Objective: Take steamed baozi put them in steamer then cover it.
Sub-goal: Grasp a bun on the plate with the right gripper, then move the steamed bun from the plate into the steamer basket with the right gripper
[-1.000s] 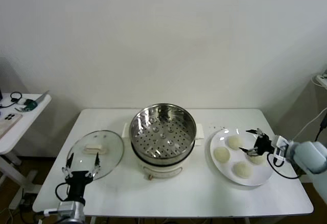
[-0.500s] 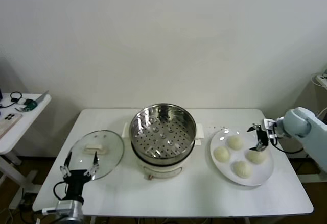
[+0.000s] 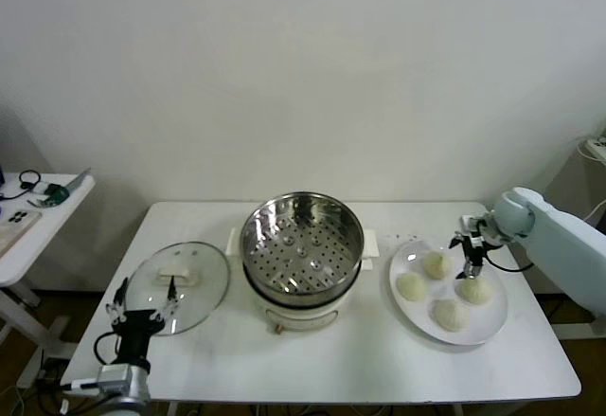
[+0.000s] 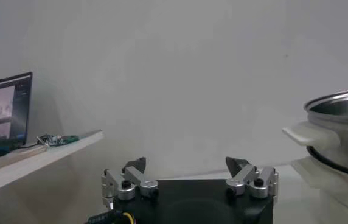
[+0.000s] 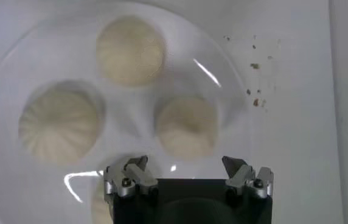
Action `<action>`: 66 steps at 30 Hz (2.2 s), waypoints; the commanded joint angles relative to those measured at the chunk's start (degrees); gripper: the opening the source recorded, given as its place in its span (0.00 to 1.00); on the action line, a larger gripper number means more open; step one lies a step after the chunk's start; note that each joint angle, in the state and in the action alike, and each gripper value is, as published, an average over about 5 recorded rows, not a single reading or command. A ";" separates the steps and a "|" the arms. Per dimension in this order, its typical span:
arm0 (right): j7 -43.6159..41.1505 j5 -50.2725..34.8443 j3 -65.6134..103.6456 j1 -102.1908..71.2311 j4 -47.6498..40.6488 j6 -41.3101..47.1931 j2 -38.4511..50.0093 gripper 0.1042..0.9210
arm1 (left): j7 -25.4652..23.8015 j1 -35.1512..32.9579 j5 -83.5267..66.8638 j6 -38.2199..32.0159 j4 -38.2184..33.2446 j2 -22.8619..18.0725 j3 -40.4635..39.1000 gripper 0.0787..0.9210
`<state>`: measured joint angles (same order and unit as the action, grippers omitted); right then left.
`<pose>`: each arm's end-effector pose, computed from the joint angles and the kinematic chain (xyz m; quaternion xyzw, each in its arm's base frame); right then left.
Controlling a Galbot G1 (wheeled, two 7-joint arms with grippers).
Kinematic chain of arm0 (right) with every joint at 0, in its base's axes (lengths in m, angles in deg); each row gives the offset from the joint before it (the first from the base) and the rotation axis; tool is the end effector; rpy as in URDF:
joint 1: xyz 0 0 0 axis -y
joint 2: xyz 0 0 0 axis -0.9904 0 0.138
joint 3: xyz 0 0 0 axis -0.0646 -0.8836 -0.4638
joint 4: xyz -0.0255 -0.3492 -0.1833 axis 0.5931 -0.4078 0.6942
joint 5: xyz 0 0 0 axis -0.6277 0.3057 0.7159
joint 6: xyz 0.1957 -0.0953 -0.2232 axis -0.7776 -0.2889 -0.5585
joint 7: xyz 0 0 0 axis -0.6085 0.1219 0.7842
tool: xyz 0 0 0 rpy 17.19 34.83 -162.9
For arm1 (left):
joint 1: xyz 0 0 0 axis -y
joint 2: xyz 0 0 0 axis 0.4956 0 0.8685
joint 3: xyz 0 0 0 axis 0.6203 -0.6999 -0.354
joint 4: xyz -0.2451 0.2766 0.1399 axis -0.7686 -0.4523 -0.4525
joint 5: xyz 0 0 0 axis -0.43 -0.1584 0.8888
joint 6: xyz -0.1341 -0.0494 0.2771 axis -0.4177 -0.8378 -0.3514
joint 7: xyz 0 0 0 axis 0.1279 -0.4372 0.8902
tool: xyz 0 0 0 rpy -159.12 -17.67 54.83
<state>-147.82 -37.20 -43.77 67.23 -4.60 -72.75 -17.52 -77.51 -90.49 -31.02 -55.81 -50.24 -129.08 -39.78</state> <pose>0.5380 -0.2484 -0.2378 0.4588 -0.5815 0.5090 0.4385 0.1094 0.0858 -0.3756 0.0917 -0.9905 -0.0932 0.0423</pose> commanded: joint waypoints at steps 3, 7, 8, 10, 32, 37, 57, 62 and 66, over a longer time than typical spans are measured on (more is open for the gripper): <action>-0.71 0.35 -2.42 1.76 -5.80 -0.75 -5.00 0.88 | 0.09 0.14 -0.40 0.40 -0.25 0.04 0.14 0.88; -0.57 0.53 -1.81 1.55 -7.00 -1.26 -5.66 0.88 | 0.08 0.09 -0.41 0.35 -0.17 0.06 0.27 0.88; -0.59 0.69 -1.66 1.54 -7.30 -1.41 -5.87 0.88 | 0.08 0.06 -0.42 0.32 -0.14 0.06 0.29 0.88; -0.76 0.94 -1.73 1.59 -7.69 -1.63 -6.15 0.88 | 0.09 -0.01 -0.41 0.29 -0.11 0.03 0.30 0.88; -1.81 0.30 -2.18 2.76 -6.68 -3.39 -5.82 0.75 | 0.23 -0.39 -0.05 0.17 -0.56 -0.68 0.13 0.88; -2.31 -3.16 -8.86 9.26 -0.47 -5.10 -3.31 0.75 | 0.25 -0.68 -0.06 0.16 -0.59 -0.65 0.13 0.88; -4.75 -6.92 -33.90 45.62 15.78 -22.87 -14.34 0.76 | 0.07 -1.42 -0.26 0.07 -0.65 -0.78 -0.35 0.88; -4.55 1.92 -31.47 43.83 17.98 -27.54 -19.40 0.76 | 0.07 -1.53 -0.25 0.18 -0.41 -0.65 -0.63 0.88; -4.49 6.88 -29.51 40.39 18.58 -29.02 -23.74 0.77 | 0.07 -1.77 -0.26 0.13 -0.29 -0.64 -0.96 0.88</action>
<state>-152.03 -38.12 -72.08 105.45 10.39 -96.03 -33.39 -77.41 -92.30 -31.19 -55.67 -50.60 -129.79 -40.77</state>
